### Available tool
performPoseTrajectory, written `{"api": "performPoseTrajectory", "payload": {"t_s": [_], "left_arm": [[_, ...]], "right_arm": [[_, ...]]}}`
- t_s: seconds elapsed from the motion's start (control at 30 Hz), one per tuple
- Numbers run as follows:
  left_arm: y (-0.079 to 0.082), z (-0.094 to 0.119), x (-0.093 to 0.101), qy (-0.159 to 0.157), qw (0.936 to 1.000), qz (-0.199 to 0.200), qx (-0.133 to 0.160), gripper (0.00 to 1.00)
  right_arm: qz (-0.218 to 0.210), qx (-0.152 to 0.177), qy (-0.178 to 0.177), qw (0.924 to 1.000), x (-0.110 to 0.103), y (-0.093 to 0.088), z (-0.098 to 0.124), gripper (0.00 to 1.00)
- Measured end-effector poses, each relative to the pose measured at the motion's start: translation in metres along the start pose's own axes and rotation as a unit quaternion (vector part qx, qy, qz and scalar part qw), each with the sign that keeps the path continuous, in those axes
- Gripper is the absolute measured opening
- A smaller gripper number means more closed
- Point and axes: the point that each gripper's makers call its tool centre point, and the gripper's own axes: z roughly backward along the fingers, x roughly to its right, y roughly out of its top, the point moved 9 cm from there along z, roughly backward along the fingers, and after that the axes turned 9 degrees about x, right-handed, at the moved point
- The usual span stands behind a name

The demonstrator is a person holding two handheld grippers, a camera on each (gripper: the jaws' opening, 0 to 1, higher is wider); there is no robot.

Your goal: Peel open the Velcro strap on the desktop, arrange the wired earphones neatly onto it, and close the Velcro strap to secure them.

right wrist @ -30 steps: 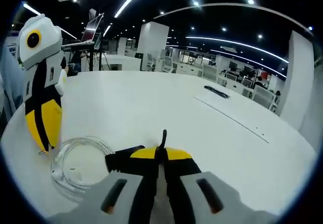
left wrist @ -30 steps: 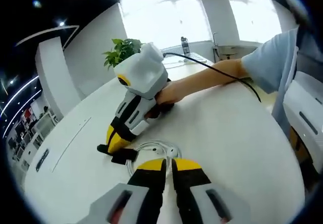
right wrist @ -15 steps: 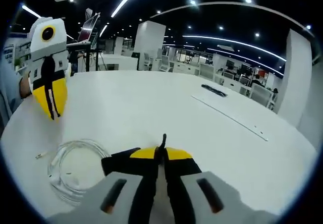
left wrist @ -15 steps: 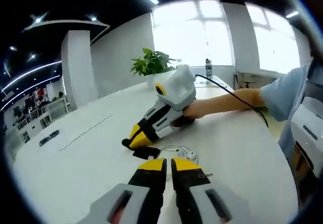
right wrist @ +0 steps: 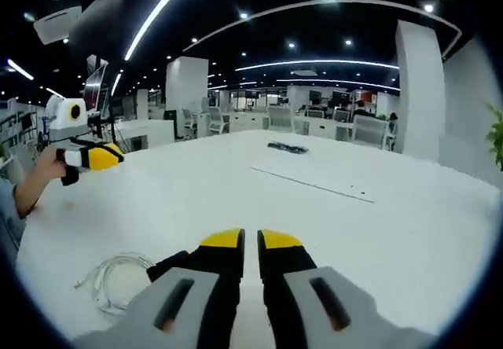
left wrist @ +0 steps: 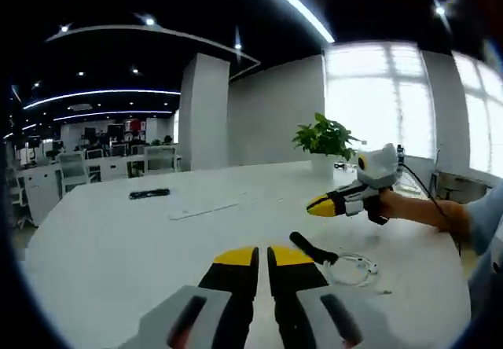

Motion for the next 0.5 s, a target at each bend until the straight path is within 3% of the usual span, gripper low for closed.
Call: {"api": "performPoseTrajectory", "payload": {"t_s": [0.07,0.23,0.33,0.4,0.5], "left_arm": [[0.007,0.007,-0.010,0.042,0.9986,-0.030,0.010,0.09],[0.025,0.034,-0.020,0.112,0.9914,-0.044,0.052,0.14],[0.027,0.055,-0.013,0.142,0.9845,-0.065,0.080,0.17],[0.029,0.066,-0.010,0.165,0.9768,-0.076,0.114,0.19],[0.024,0.077,-0.002,0.185,0.9716,-0.082,0.122,0.19]], "right_arm": [[-0.019,0.014,-0.007,0.9997,0.003,0.007,0.012,0.11],[-0.040,0.055,-0.061,0.9959,0.012,0.024,0.056,0.13],[-0.059,0.095,-0.092,0.9895,0.009,0.032,0.085,0.16],[-0.056,0.109,-0.115,0.9858,0.006,0.034,0.100,0.18],[-0.047,0.132,-0.144,0.9796,-0.003,0.034,0.117,0.21]]}}
